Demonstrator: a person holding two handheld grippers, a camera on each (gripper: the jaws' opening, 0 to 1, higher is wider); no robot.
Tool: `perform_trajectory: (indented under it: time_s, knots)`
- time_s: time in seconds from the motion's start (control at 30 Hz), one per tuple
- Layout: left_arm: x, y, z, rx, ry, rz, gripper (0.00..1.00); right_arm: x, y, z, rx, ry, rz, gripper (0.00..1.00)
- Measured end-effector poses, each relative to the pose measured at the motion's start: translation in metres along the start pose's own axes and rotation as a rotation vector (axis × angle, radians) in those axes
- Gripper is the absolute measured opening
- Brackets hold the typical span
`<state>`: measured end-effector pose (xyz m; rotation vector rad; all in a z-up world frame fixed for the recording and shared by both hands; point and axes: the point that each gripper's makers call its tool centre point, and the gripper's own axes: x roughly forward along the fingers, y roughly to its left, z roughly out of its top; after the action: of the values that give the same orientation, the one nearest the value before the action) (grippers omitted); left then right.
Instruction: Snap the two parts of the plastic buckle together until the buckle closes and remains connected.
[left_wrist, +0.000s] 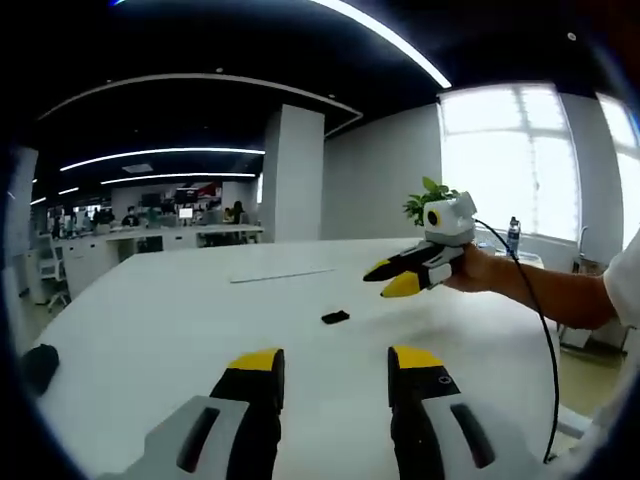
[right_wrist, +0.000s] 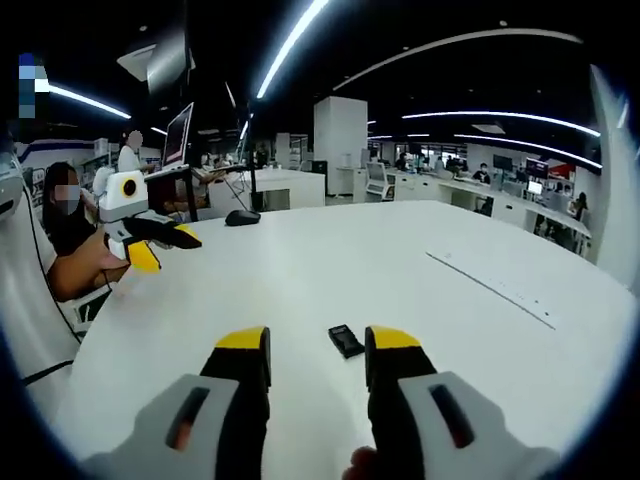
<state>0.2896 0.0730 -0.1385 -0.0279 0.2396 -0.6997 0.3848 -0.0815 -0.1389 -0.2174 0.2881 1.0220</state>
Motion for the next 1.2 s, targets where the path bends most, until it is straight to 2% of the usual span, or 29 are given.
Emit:
perform_trajectory:
  time_s: [0.13, 0.3, 0.6, 0.9, 1.07, 1.2]
  knots:
    - [-0.001, 0.001, 0.001, 0.000, -0.002, 0.004, 0.41, -0.007, 0.008, 0.000, 0.004, -0.003, -0.046, 0.37]
    - [-0.006, -0.001, 0.004, 0.007, -0.016, 0.009, 0.40, -0.020, 0.012, -0.002, 0.102, -0.029, -0.120, 0.37]
    - [-0.013, -0.005, 0.011, 0.014, -0.032, 0.018, 0.41, -0.041, 0.022, -0.005, 0.153, -0.052, -0.221, 0.34]
    - [-0.019, -0.007, 0.008, 0.018, -0.029, 0.047, 0.41, -0.064, 0.056, -0.012, 0.142, -0.066, -0.284, 0.35]
    - [-0.022, -0.010, 0.013, 0.023, -0.049, 0.056, 0.41, -0.082, 0.074, -0.013, 0.132, -0.079, -0.347, 0.34]
    - [-0.024, -0.015, 0.012, 0.035, -0.052, 0.058, 0.41, -0.093, 0.092, -0.015, 0.138, -0.090, -0.366, 0.34]
